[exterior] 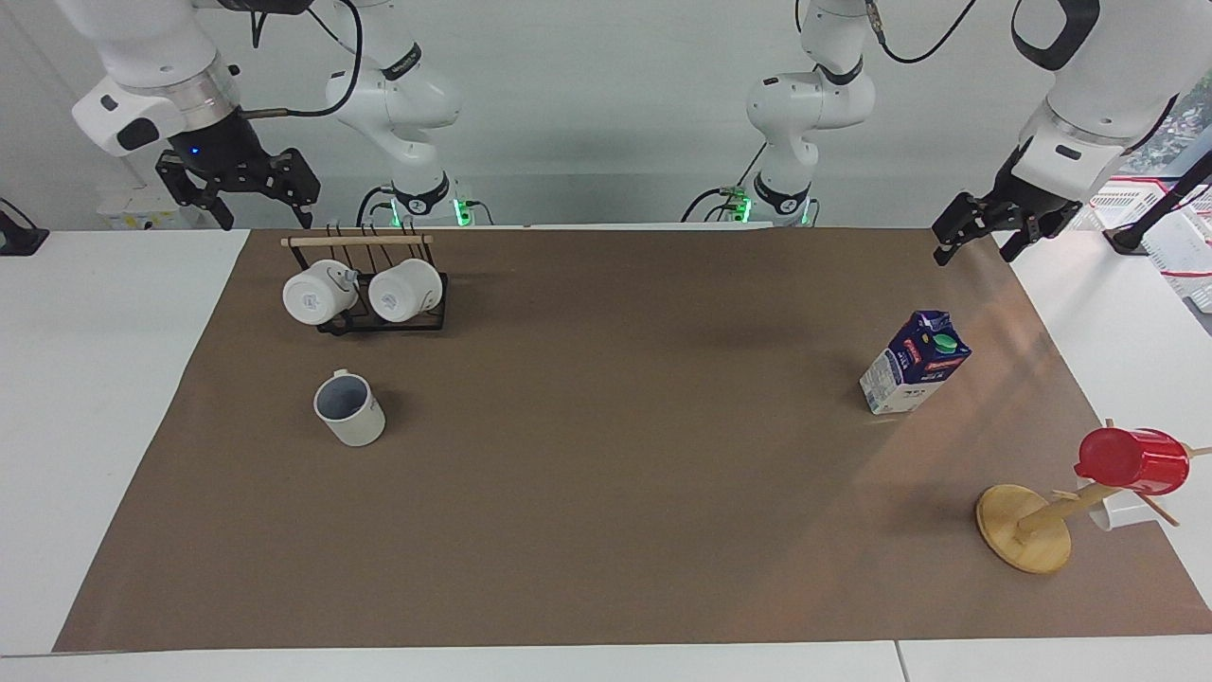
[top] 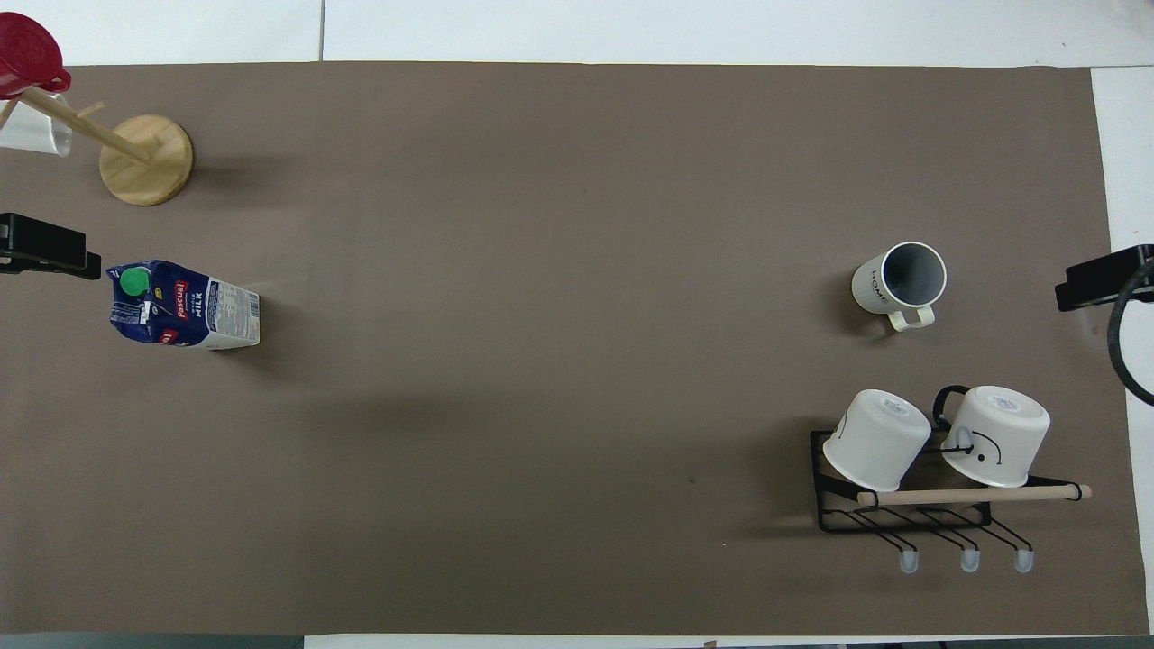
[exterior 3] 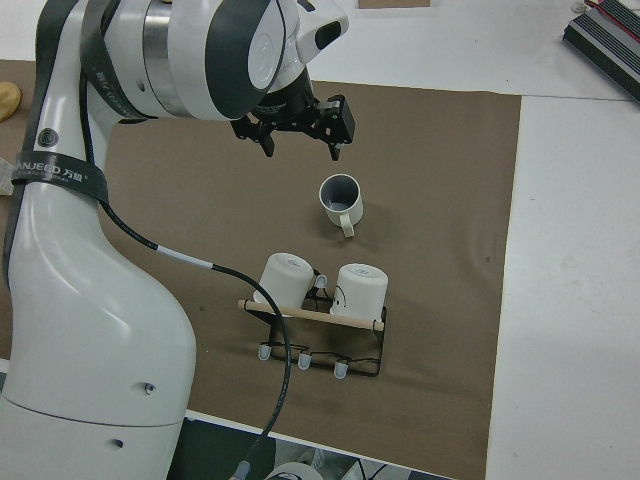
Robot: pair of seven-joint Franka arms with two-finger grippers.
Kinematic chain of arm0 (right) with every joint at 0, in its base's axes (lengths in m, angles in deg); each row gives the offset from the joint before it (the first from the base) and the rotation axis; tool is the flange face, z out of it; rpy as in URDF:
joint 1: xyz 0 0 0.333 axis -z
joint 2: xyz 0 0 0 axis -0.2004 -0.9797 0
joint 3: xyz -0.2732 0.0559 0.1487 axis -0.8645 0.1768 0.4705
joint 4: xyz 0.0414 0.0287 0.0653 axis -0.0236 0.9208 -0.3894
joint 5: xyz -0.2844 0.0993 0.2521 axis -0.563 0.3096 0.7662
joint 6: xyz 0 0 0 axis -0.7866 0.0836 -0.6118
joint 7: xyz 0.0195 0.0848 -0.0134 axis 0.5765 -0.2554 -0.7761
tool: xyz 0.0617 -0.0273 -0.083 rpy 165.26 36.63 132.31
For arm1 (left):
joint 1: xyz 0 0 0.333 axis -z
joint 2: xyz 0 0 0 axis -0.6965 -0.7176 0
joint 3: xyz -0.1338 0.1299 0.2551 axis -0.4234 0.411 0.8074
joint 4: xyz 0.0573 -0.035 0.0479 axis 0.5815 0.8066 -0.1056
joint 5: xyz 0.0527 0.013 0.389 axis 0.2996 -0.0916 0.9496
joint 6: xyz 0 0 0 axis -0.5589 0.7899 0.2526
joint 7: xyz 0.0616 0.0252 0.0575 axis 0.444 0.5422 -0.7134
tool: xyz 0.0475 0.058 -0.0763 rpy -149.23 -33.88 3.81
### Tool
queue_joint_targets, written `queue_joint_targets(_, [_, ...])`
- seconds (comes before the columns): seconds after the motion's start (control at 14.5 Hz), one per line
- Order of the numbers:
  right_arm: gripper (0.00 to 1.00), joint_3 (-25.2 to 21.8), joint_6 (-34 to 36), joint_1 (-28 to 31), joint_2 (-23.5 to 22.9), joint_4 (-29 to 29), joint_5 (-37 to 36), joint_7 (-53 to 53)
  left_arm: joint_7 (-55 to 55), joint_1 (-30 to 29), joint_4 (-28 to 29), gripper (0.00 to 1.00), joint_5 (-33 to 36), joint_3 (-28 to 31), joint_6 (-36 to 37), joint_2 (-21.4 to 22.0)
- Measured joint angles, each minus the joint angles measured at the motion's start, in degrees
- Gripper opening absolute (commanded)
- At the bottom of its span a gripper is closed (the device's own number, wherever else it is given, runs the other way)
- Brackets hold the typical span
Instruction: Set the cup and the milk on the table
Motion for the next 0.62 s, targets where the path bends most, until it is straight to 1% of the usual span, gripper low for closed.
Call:
queue_joint_targets(0.14, [1.00, -0.1, -1.3, 0.0, 0.0, 0.6, 0.0, 0.0, 0.0, 0.0, 0.0, 1.00, 0.0, 0.0, -0.2, 0.0])
queue_joint_targets(0.21, [1.00, -0.1, -3.6, 0.0, 0.3, 1.9, 0.0, 0.0, 0.0, 0.0, 0.1, 1.00, 0.0, 0.0, -0.5, -0.1])
queue_joint_targets(0.35, [1.00, -0.3, -9.3, 0.2, 1.3, 7.2, 0.0, -1.4, 0.0, 0.0, 0.4, 1.00, 0.0, 0.0, -1.4, -0.2])
queue_joint_targets(0.48, [1.00, -0.4, -15.4, 1.3, 2.0, 12.6, 0.8, -6.5, 0.0, 0.0, 1.4, 1.00, 0.0, 0.0, -3.0, -0.5])
queue_joint_targets(0.62, [1.00, -0.6, -22.3, 3.1, 2.0, 17.0, 3.2, -12.4, 0.0, -0.1, 3.5, 1.00, 0.0, 0.0, -5.9, -0.7])
